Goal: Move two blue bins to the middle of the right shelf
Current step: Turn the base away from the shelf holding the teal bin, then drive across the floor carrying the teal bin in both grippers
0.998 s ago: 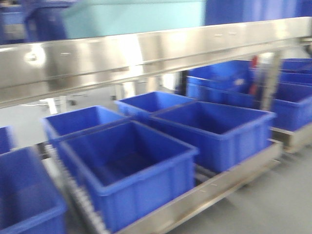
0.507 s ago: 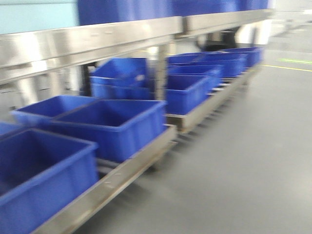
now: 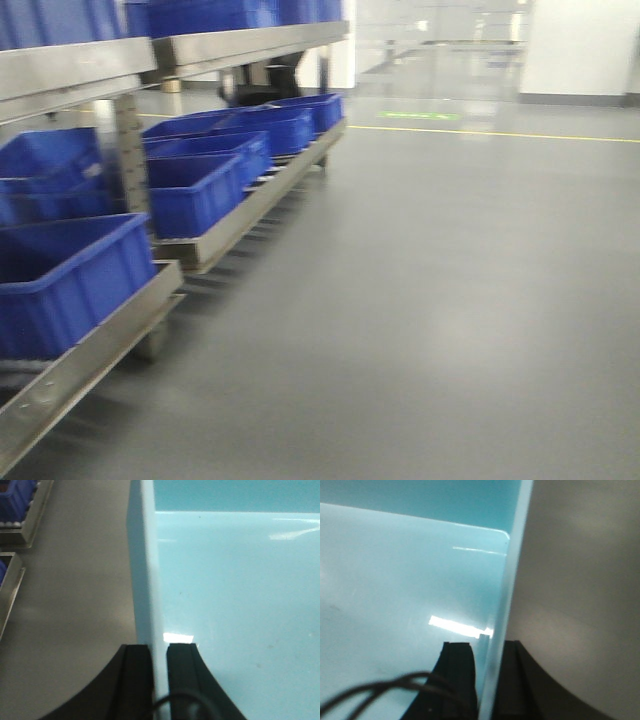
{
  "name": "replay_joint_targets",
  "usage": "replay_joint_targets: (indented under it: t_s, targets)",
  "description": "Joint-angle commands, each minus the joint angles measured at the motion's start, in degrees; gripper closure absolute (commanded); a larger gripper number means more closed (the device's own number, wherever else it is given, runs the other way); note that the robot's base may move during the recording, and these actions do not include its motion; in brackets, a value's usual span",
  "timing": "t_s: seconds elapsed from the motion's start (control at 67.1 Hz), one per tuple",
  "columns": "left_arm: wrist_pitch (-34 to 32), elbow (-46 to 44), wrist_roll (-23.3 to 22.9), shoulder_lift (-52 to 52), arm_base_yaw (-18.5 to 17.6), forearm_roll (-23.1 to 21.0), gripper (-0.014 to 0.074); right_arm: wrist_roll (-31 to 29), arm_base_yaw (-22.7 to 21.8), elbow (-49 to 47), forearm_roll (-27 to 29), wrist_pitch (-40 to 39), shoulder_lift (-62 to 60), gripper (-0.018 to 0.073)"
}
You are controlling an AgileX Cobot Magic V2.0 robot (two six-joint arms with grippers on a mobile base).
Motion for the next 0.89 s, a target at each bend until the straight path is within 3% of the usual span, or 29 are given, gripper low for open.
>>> replay_joint_targets:
  t_s: [0.0,0.879]
  targets:
    - [-3.5,-0.6,0.5,-0.8,-0.2,-2.2,0.0708,-1.3,0.1,-0.6,1.3,-1.9,-0.7,0.0713]
    - [-3.5,-0.6,0.5,-0.8,-0.2,-2.2,0.0708,-1.3,0.1,-0.6,1.3,-1.9,-0.7,0.0713]
